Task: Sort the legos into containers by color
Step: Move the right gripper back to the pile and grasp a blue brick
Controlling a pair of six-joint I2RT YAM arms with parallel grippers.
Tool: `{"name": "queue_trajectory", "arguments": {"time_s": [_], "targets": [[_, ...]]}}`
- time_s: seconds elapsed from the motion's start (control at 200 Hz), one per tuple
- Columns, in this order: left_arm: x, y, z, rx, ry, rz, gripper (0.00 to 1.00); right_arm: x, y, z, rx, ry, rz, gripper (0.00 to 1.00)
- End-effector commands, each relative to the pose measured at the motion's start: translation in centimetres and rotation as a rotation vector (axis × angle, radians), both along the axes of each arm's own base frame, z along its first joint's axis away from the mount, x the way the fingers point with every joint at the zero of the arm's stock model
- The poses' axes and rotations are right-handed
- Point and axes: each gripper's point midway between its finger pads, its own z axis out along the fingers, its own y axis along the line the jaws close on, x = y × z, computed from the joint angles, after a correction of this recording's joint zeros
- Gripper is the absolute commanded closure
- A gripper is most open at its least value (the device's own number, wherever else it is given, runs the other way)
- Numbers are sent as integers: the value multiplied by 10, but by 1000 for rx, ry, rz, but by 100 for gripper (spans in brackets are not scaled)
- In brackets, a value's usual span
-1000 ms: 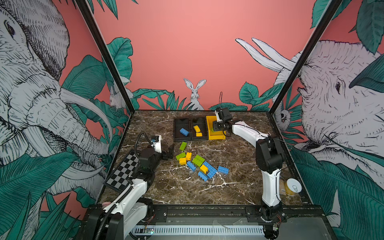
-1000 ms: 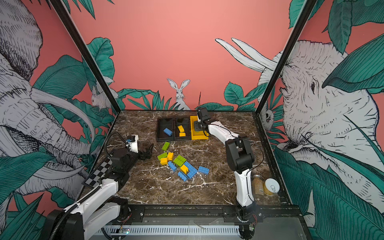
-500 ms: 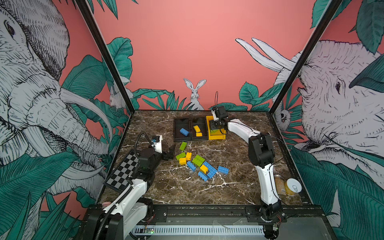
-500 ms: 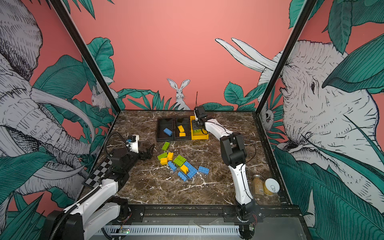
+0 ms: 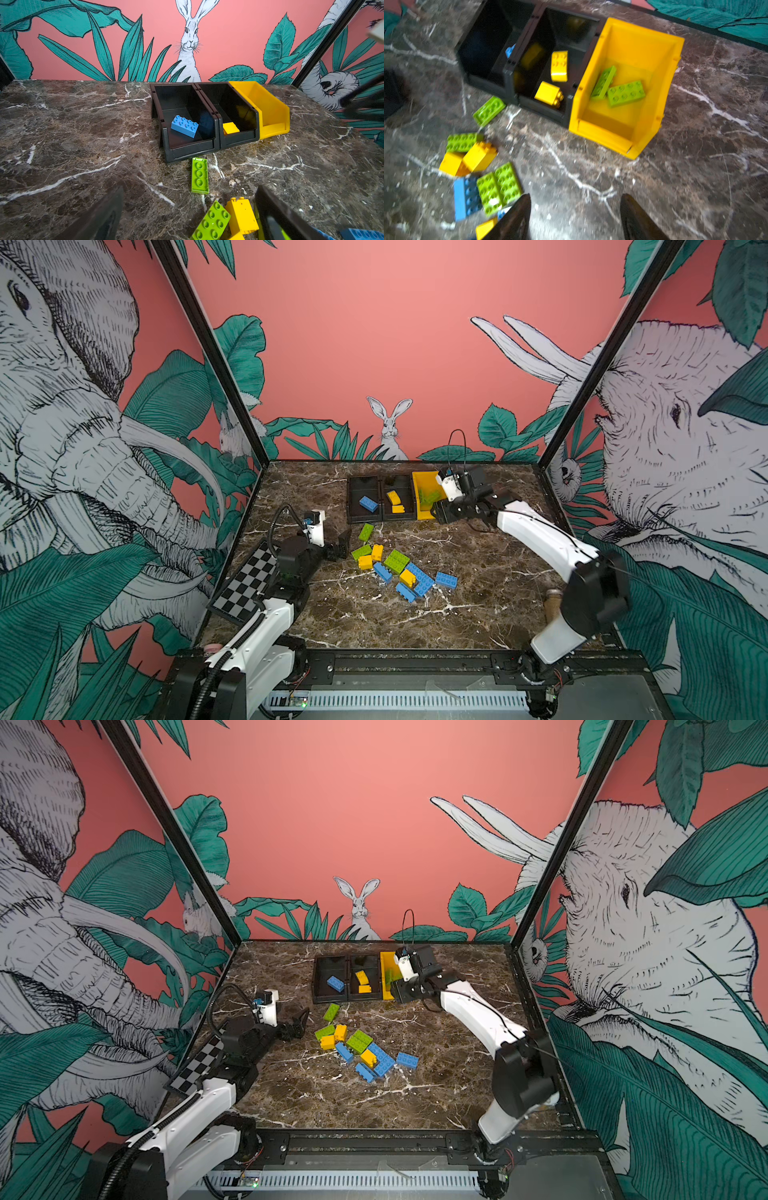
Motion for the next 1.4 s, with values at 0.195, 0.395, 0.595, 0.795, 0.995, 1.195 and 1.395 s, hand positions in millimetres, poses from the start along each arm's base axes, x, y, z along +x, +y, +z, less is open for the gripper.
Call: {"name": "queue_trajectory", "arguments": {"time_s": [0.195,0.395,0.595,0.795,0.995,1.195,1.395], "targets": [[4,-8,7,0,-14,-41,1,-129,-17,-62,-236,287,219,31],[4,-8,7,-1,-17,-41,1,-144,-26,-100,-401,402,244,31],[4,-7,8,1,-18,-36,1,-140,-23,-124,-484,433,255,31],[4,-6,7,4,-16,-30,1,-139,-25,-147,-515,461,241,32],[5,-6,5,6,-8,-29,1,-130,-23,-149,-513,429,214,32],[6,-6,4,8,-4,-28,1,-125,-25,-157,-517,432,195,35],[6,-5,4,8,-4,-24,1,-119,-34,-162,-514,433,143,43]]}}
